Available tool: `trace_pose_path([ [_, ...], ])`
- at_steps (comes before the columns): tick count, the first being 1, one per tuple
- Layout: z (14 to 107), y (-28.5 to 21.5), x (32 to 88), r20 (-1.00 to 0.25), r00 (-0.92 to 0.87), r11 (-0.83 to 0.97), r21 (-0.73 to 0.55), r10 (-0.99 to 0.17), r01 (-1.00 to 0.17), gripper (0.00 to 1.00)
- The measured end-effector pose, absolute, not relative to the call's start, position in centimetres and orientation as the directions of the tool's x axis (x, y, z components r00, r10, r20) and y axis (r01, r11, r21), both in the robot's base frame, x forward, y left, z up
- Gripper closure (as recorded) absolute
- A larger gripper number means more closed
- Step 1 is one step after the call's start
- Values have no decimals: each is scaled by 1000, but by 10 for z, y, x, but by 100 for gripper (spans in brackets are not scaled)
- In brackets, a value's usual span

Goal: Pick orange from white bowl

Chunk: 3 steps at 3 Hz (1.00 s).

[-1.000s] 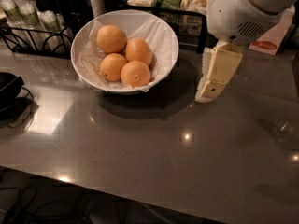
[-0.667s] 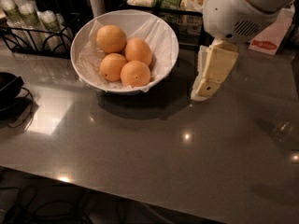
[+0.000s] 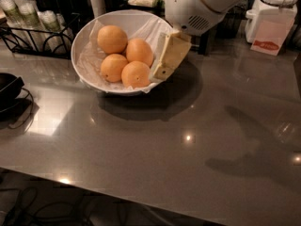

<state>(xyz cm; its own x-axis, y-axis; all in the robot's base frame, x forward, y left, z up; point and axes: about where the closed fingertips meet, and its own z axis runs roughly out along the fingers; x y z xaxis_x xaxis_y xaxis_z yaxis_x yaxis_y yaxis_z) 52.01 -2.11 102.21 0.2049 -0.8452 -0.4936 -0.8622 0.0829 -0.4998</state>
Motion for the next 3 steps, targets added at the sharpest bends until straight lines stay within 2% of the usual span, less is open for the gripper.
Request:
trace_pose_path([
  [1, 1025, 8, 535, -529, 247, 71, -509, -812, -858, 0],
  [3, 1023, 14, 543, -564, 235, 118, -519, -792, -846, 0],
])
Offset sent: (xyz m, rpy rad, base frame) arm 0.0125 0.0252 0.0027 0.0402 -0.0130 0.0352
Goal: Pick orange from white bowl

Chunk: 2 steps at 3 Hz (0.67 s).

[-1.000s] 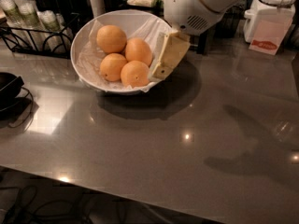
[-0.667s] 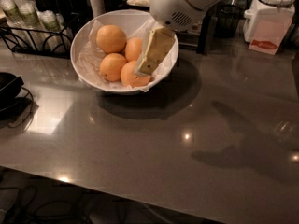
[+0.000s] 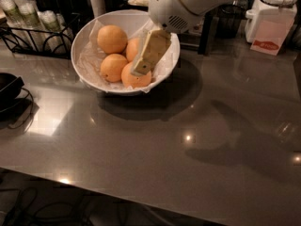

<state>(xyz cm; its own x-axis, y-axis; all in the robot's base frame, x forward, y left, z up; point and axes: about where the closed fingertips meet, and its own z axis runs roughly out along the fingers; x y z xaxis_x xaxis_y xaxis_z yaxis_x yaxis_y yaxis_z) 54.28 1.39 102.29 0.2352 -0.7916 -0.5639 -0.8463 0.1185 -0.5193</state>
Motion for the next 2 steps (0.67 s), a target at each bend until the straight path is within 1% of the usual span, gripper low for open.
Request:
trace_pose_path([
  [1, 1026, 36, 575, -636, 205, 215, -518, -744, -828, 0],
  [2, 1023, 55, 593, -683, 152, 266, -466, -714, -844, 0],
])
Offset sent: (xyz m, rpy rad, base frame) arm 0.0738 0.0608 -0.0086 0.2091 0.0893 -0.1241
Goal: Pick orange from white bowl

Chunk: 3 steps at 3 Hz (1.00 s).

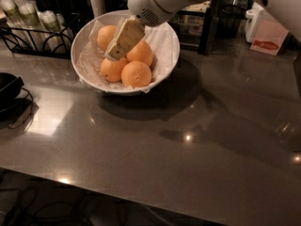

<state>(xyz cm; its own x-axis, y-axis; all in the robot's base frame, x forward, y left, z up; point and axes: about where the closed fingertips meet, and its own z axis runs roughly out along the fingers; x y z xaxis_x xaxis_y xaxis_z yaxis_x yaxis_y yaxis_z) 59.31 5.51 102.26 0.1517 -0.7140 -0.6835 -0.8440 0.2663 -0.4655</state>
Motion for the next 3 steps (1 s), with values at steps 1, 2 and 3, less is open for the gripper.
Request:
trace_pose_path([
  [1, 1001, 55, 622, -744, 42, 364, -374, -667, -853, 0],
  [2, 1001, 54, 622, -744, 41, 364, -373, -667, -853, 0],
  [3, 989, 53, 630, -747, 18, 377, -356, -664, -855, 0],
])
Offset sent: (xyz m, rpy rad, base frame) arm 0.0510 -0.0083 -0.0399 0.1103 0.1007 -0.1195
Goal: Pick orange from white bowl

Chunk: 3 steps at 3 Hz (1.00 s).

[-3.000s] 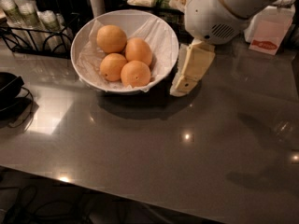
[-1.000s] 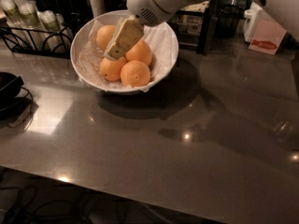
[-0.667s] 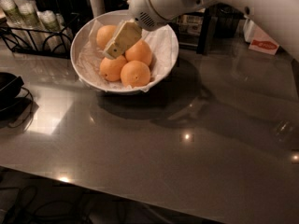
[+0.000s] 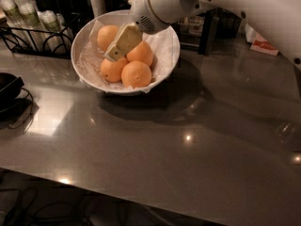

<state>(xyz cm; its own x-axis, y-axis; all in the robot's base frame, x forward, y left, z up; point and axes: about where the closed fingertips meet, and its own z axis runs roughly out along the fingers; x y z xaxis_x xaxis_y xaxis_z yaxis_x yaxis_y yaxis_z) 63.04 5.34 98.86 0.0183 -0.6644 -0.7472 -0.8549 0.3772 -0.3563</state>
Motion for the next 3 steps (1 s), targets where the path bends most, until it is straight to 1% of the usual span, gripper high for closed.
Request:
trace_pose_path([
  [1, 967, 55, 648, -763, -13, 398, -322, -646, -859, 0],
  [2, 934, 63, 684, -782, -64, 443, -281, -620, -851, 0],
  [3, 934, 63, 684, -782, -64, 443, -281, -620, -851, 0],
])
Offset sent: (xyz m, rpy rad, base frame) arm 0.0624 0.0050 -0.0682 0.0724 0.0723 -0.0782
